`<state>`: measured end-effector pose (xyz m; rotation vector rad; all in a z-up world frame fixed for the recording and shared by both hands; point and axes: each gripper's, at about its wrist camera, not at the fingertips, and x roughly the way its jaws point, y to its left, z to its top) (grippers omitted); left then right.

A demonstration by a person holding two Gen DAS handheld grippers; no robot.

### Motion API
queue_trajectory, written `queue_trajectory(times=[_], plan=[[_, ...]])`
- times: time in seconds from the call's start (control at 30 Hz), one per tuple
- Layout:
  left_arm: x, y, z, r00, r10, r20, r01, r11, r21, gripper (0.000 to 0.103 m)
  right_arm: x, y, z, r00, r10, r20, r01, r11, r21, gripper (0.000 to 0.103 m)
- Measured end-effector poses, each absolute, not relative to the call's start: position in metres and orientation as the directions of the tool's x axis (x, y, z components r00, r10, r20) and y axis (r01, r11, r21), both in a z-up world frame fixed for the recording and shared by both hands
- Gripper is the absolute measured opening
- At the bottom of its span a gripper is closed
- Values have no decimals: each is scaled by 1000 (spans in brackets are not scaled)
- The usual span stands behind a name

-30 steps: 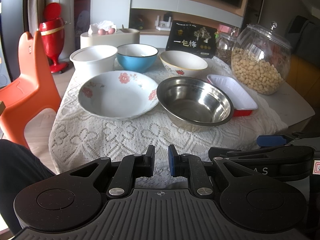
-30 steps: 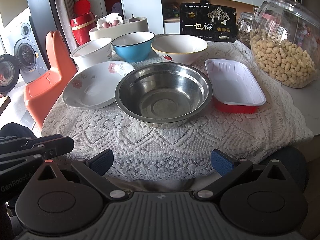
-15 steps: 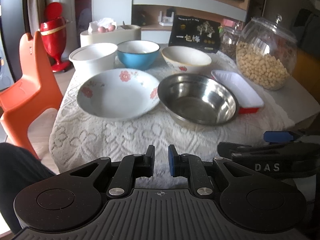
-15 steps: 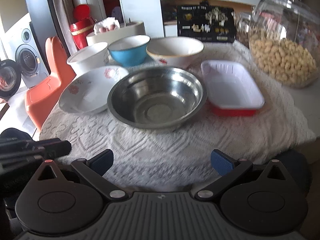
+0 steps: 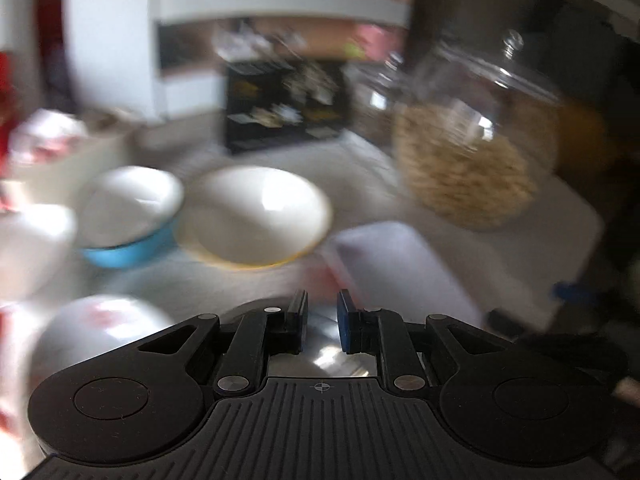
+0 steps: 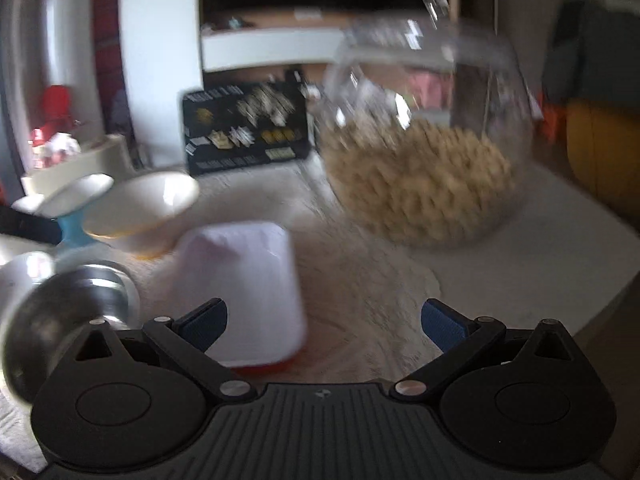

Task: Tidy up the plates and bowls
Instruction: 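Reach to the steel basin and grasp its rim with the left gripper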

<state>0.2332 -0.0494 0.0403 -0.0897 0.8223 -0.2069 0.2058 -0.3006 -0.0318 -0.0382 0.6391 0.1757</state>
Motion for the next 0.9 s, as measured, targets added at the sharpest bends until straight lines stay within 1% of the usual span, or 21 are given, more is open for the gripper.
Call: queue_trajectory(times=[0.03, 0.07, 0.1, 0.13, 0.17, 0.2, 0.23, 0.27, 0.4, 0.43, 0.47, 0.53, 0.57, 0.63, 0.73, 0.8, 0.9], plan=[[253, -50, 35, 623, -269, -735, 160, 963, -216, 18, 215, -306, -37, 768, 163, -620, -166, 985, 53, 103], [269, -52, 29, 591, -295, -751, 160, 955, -249, 19, 225, -311, -42, 742, 193, -642, -163, 981, 107, 102], [283, -53, 23, 567, -299, -768, 154, 954, -258, 19, 236, -319, -48, 710, 242, -661, -165, 970, 178, 100], [296, -56, 17, 549, -282, -787, 143, 959, -243, 19, 245, -323, -53, 675, 299, -675, -172, 953, 250, 93], [304, -59, 10, 540, -259, -800, 131, 966, -224, 19, 254, -326, -60, 633, 360, -686, -180, 930, 322, 88], [314, -61, 3, 529, -236, -815, 118, 972, -205, 19, 263, -328, -64, 600, 408, -688, -186, 908, 376, 86], [322, -62, -4, 514, -218, -830, 107, 976, -190, 19, 270, -327, -71, 568, 450, -690, -193, 887, 420, 81], [327, -64, -9, 497, -209, -842, 103, 978, -182, 19, 275, -325, -76, 544, 472, -693, -198, 875, 441, 76], [340, -71, -26, 464, -200, -863, 102, 980, -173, 20, 282, -316, -83, 511, 531, -676, -243, 844, 479, 65], [345, -74, -29, 454, -208, -867, 104, 978, -180, 20, 285, -316, -82, 494, 564, -662, -259, 822, 508, 64], [351, -80, -32, 437, -221, -872, 105, 975, -195, 24, 288, -318, -81, 485, 583, -652, -266, 808, 525, 65], [358, -90, -35, 429, -259, -866, 114, 966, -232, 25, 294, -323, -75, 508, 575, -642, -277, 814, 510, 66], [362, -95, -35, 424, -288, -858, 124, 957, -261, 25, 295, -325, -68, 531, 555, -641, -277, 828, 488, 69], [366, -102, -35, 427, -354, -832, 143, 935, -325, 25, 300, -333, -63, 586, 499, -638, -259, 862, 436, 71], [370, -107, -36, 397, -451, -800, 155, 892, -425, 24, 305, -350, -63, 618, 450, -645, -200, 883, 424, 71], [362, -104, -29, 403, -470, -786, 175, 882, -438, 24, 304, -355, -65, 649, 381, -659, -153, 913, 378, 72], [338, -89, -8, 475, -461, -750, 211, 887, -412, 24, 295, -360, -66, 691, 286, -665, -104, 948, 299, 77]])
